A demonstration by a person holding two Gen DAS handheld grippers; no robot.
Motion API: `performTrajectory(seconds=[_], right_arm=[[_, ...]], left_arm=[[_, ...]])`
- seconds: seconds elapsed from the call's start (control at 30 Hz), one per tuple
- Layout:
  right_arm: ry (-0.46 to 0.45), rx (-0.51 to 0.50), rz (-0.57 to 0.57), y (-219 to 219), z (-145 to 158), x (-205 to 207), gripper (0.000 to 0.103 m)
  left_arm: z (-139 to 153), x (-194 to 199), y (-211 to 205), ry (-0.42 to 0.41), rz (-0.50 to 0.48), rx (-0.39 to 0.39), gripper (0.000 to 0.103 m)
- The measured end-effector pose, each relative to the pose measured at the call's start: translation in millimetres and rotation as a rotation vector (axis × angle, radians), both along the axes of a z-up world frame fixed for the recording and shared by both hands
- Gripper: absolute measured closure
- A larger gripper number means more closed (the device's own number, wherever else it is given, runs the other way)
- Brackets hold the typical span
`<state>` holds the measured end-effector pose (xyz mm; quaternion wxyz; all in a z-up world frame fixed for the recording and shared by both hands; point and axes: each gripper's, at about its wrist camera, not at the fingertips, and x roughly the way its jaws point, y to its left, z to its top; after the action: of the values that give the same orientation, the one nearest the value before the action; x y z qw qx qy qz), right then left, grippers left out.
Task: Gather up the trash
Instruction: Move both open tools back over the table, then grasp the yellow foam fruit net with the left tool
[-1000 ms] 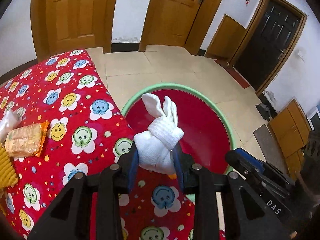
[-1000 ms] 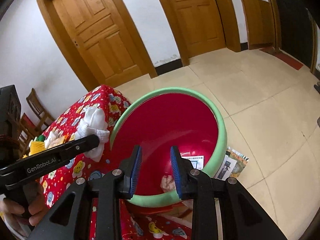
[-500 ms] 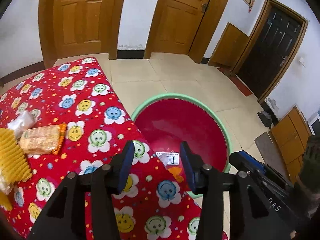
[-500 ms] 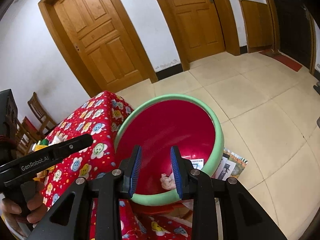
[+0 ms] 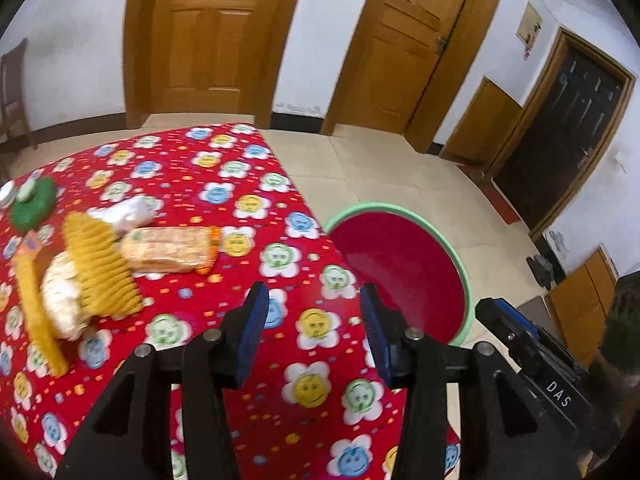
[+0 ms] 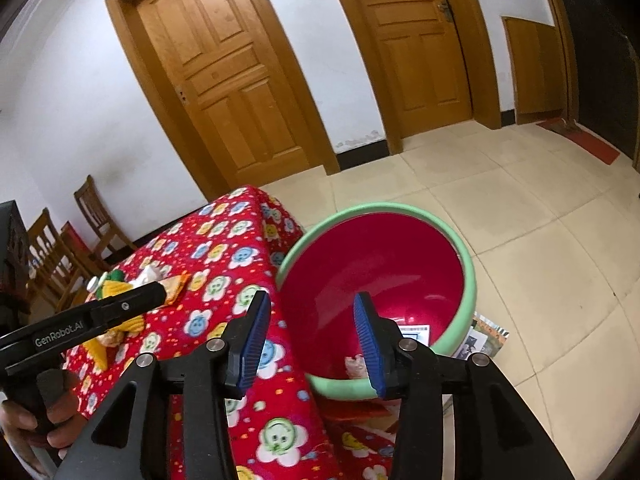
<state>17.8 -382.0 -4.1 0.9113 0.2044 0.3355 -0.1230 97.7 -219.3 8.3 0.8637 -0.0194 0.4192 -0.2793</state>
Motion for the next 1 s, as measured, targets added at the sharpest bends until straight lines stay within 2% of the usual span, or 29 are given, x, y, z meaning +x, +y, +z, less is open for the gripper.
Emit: performTrajectory(seconds=[0.27, 0.6, 0.87, 1.0], right_arm=[[-0.006, -0.005, 0.053, 25, 7, 6, 0.055], [0.003, -0.002, 0.109, 48, 8, 16, 0.055], [0.019, -0.003, 0.129, 58, 3, 21, 0.055], [0.034, 0.009, 0.139, 61, -2, 24, 0.055]], left_arm=[[8, -2, 55, -0.041, 0.139, 0.014, 0.056], [4, 11, 116, -0.059, 0.327, 0.028, 0.056], [-12, 25, 155, -0.029, 0.458, 0.042, 0.054], [-22, 32, 164, 0.007, 0.483, 0.037, 0.054]])
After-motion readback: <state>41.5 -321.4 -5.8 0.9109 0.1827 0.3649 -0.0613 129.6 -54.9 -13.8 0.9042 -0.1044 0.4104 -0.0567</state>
